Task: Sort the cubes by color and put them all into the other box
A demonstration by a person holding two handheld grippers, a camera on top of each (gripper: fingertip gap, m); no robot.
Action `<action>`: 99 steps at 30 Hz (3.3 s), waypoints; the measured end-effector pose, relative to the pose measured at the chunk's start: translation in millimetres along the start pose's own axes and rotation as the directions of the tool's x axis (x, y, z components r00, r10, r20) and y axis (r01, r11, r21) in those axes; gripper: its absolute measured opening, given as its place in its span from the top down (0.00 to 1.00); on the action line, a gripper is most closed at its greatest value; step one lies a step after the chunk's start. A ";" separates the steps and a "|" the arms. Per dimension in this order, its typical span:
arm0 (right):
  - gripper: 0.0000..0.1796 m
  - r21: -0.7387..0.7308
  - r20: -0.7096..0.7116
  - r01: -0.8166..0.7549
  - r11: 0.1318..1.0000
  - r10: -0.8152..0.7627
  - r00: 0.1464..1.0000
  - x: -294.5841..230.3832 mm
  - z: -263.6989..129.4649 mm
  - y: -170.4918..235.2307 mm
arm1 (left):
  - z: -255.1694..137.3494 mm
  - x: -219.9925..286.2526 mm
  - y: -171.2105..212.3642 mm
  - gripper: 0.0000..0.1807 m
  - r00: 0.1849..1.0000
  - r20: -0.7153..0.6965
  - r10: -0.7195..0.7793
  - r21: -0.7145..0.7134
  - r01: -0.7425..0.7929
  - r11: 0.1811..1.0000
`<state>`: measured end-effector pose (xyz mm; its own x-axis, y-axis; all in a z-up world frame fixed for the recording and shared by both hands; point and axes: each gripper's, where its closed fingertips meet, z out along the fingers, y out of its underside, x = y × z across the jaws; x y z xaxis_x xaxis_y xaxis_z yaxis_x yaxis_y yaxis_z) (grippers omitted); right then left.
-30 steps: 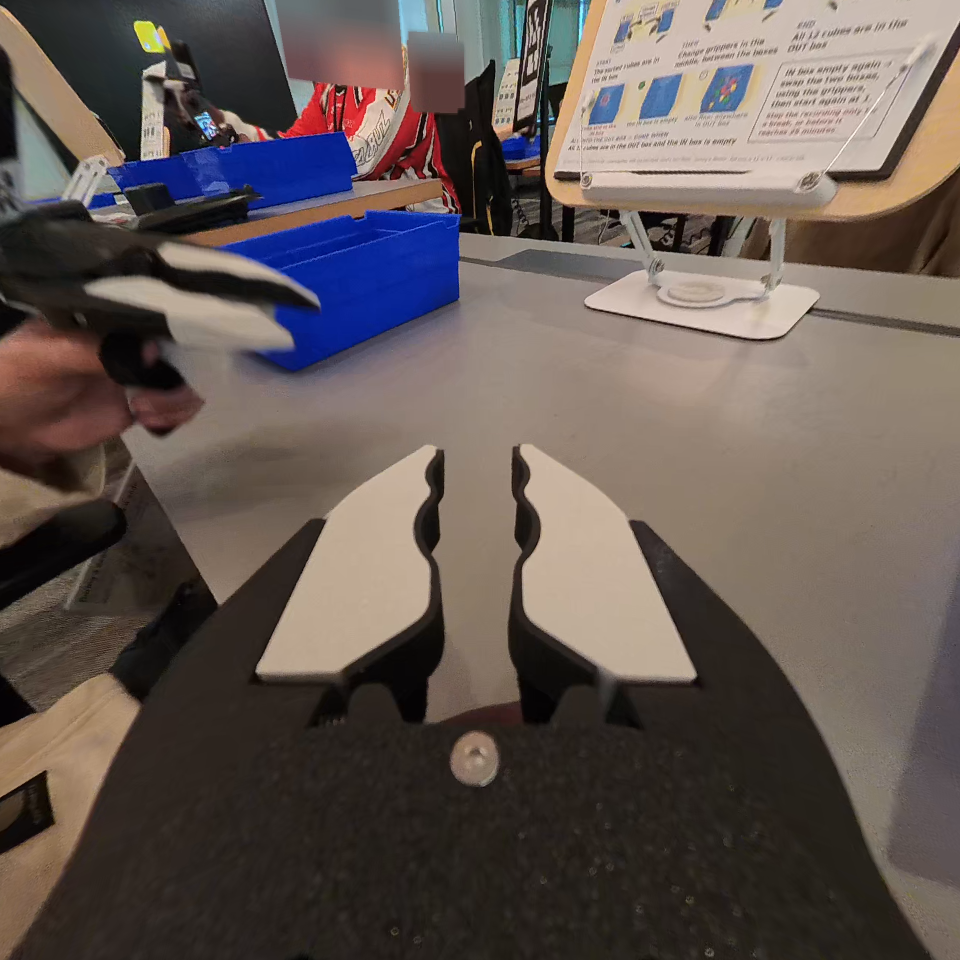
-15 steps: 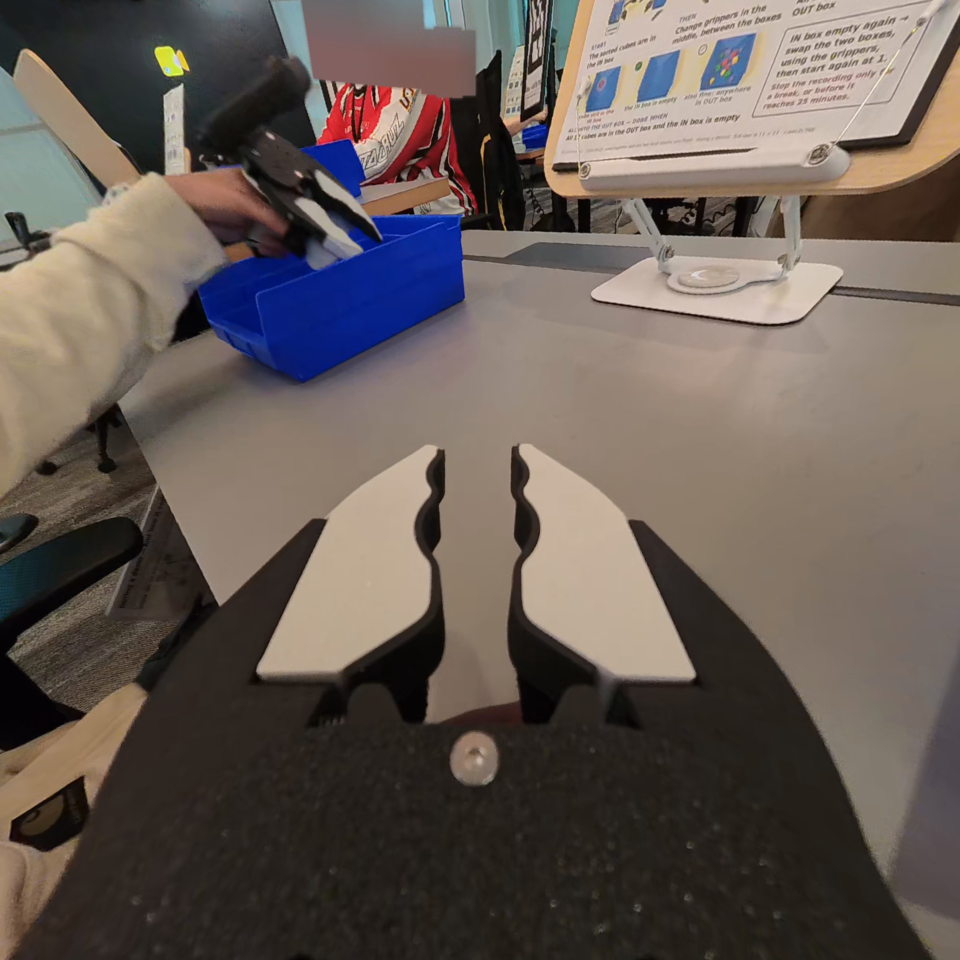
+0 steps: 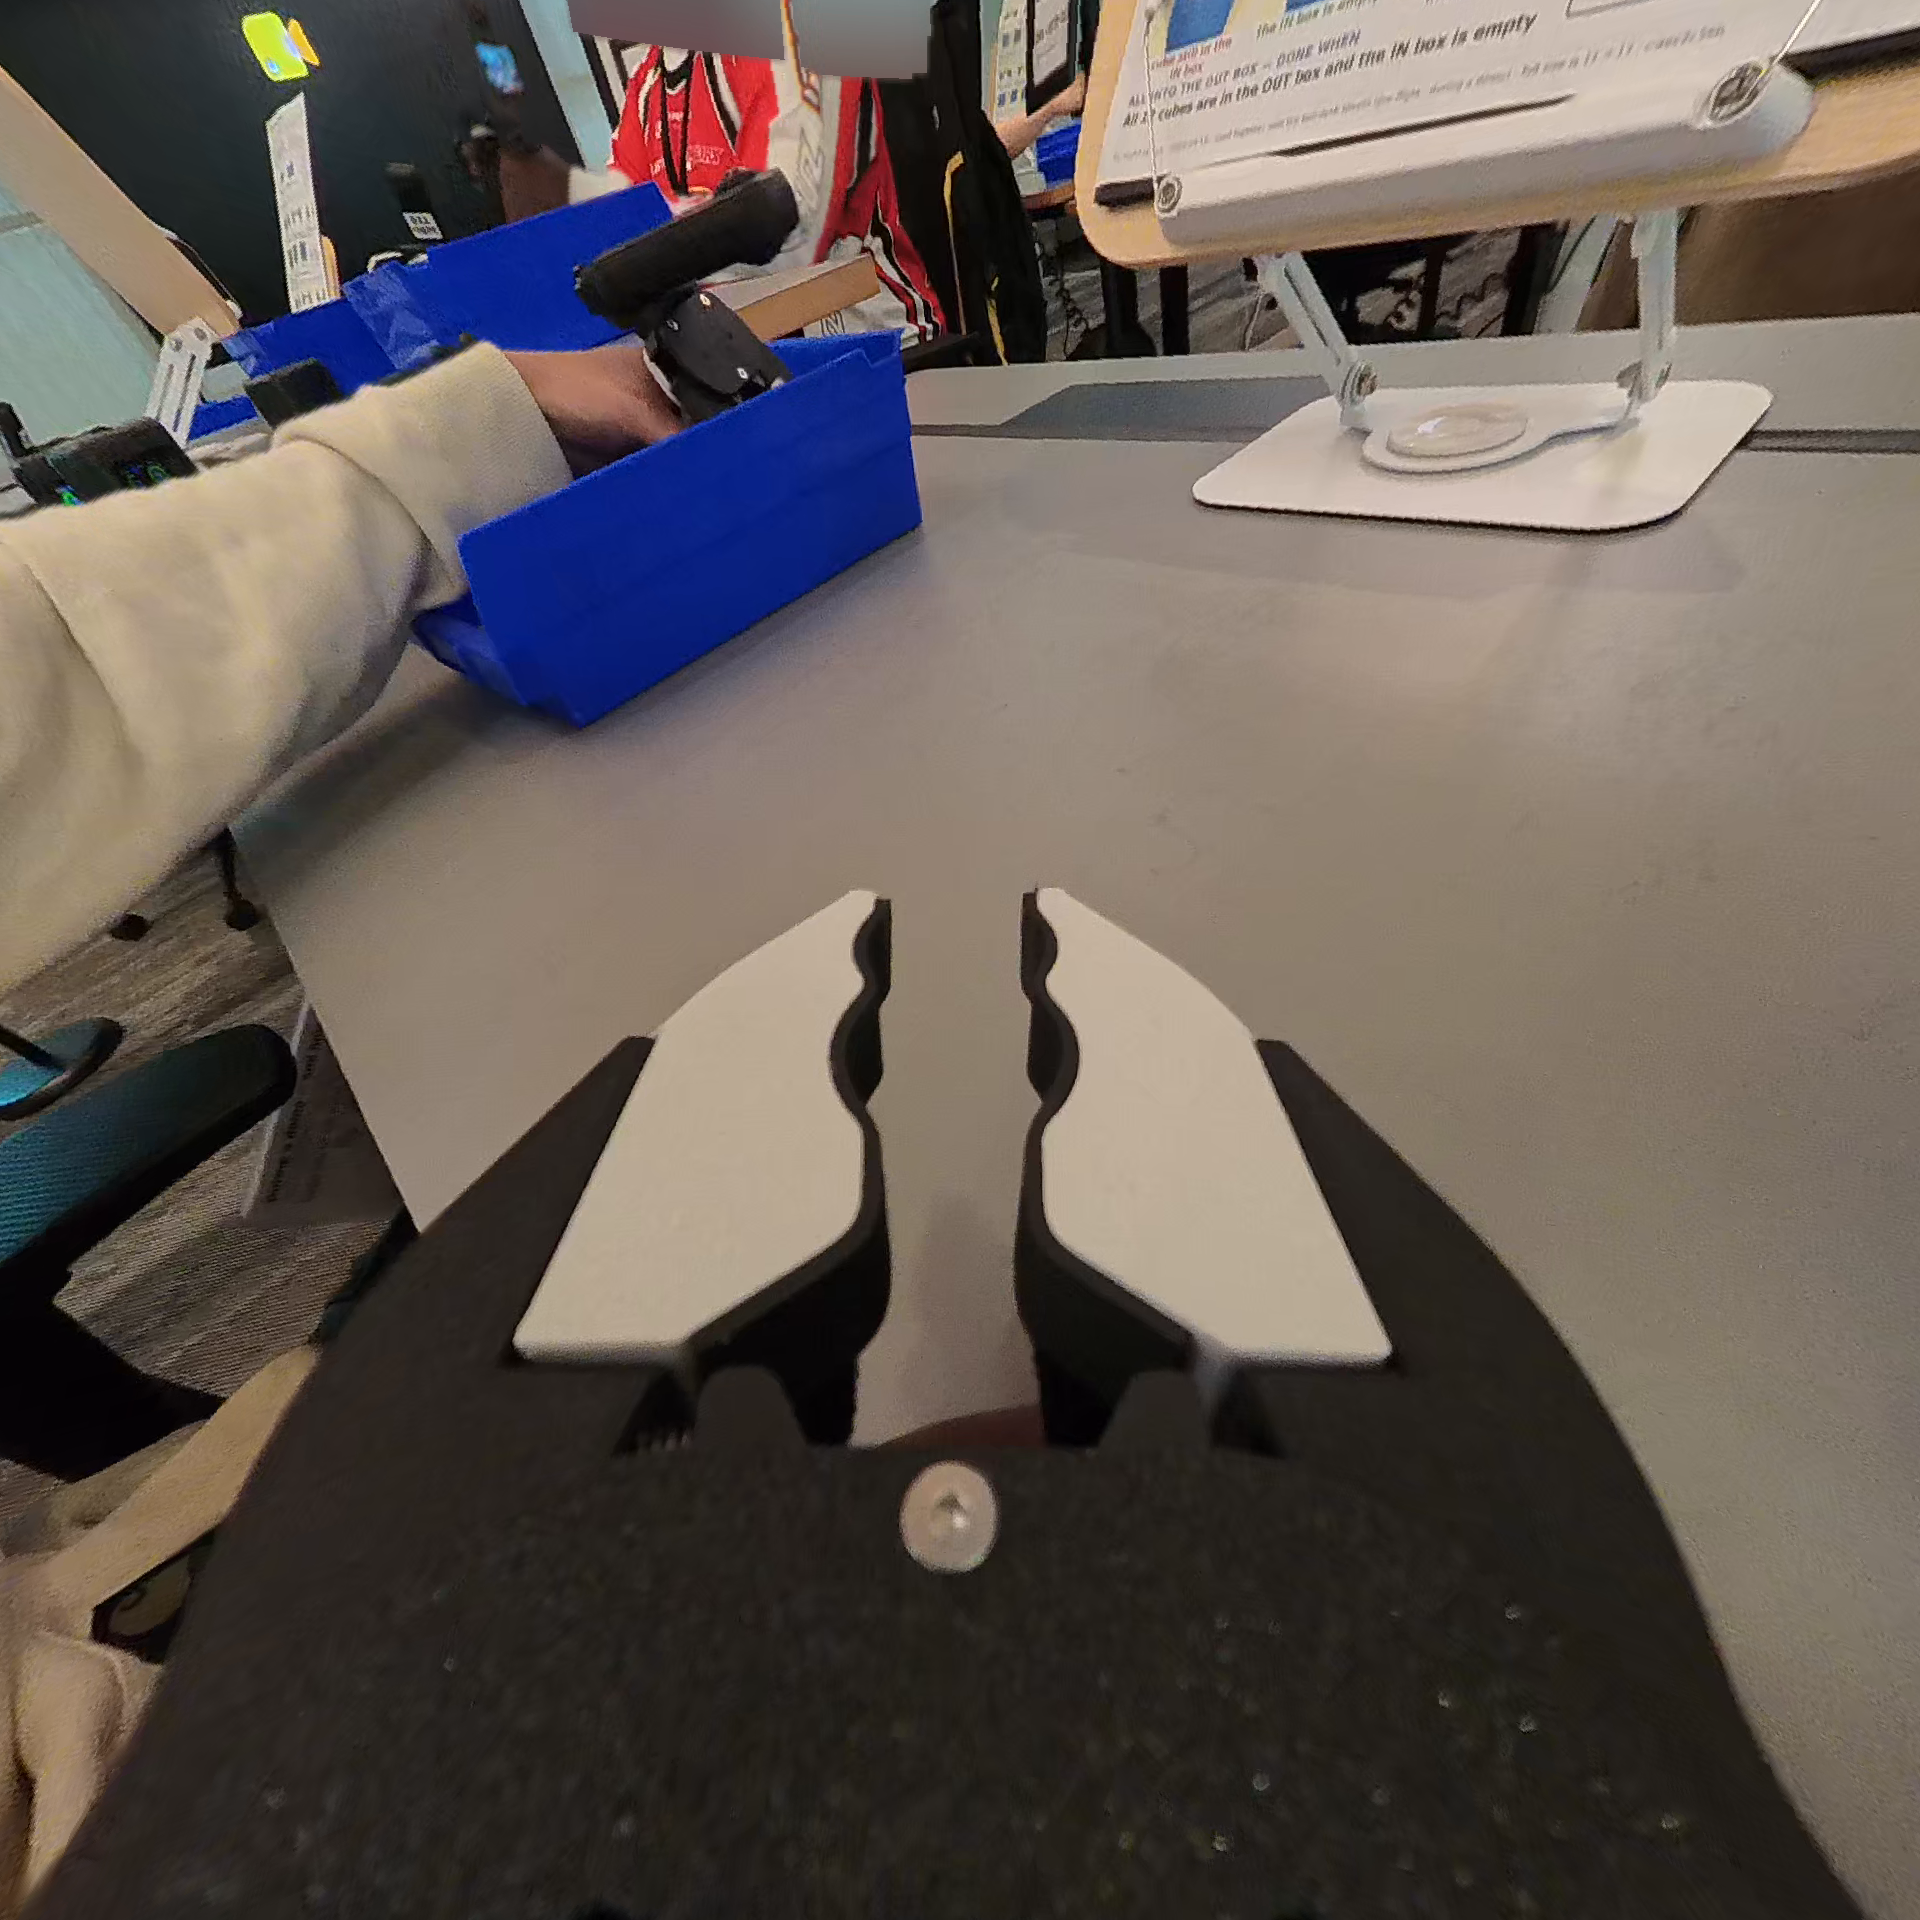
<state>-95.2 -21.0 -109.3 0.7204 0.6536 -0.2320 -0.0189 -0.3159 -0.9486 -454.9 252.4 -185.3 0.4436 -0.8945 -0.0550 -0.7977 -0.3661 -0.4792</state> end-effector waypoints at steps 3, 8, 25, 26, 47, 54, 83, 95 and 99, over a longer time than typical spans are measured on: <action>0.87 0.001 0.023 -0.035 0.999 0.035 0.999 -0.3 -1.2 -0.6 | -3.4 5.0 5.6 0.87 0.999 -0.029 -0.024 -0.004 0.024 1.000; 0.87 0.025 0.041 -0.060 0.998 0.059 0.997 0.1 -10.1 -8.9 | -39.4 16.3 13.1 0.88 0.998 0.066 -0.018 0.066 0.013 0.998; 0.85 0.020 0.144 -0.247 0.969 0.242 0.960 -1.5 -23.3 -23.1 | -153.4 142.8 34.3 0.88 0.769 0.505 -0.392 0.536 0.077 0.841; 0.83 -0.002 0.184 -0.294 0.956 0.289 0.939 -5.7 -19.6 -22.9 | -155.5 154.5 21.1 0.88 0.795 0.483 -0.367 0.567 0.036 0.823; 0.88 -0.420 0.762 -0.661 0.622 0.637 0.116 -86.8 17.5 -46.9 | -55.6 391.6 -188.5 0.88 0.907 0.142 0.397 0.713 -0.372 0.595; 0.88 -0.255 0.741 -0.651 0.715 0.577 0.343 -61.2 -3.7 -47.1 | -68.5 373.2 -154.6 0.75 0.989 0.126 0.081 0.729 -0.148 0.669; 0.87 -0.697 -0.406 -0.232 0.678 -0.107 0.908 285.8 -41.0 -0.7 | -83.1 343.5 -98.1 0.77 0.973 0.086 -0.215 0.780 0.069 0.621; 0.76 -0.372 -0.555 -0.096 0.923 -0.138 0.821 260.8 -90.0 -82.9 | -74.5 340.3 -86.2 0.77 0.966 0.103 -0.236 0.751 0.079 0.656; 0.81 0.190 -0.259 0.023 0.981 0.027 0.965 119.4 -91.4 -121.8 | -71.4 333.7 -84.8 0.76 0.957 0.127 -0.262 0.734 0.087 0.674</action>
<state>56.4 32.7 -1.8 0.8747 0.4441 -0.1941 -0.1338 -0.1637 -0.9774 -268.4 -33.3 -100.4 0.6851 -0.7275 -0.0384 -0.1990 -0.1362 -0.9705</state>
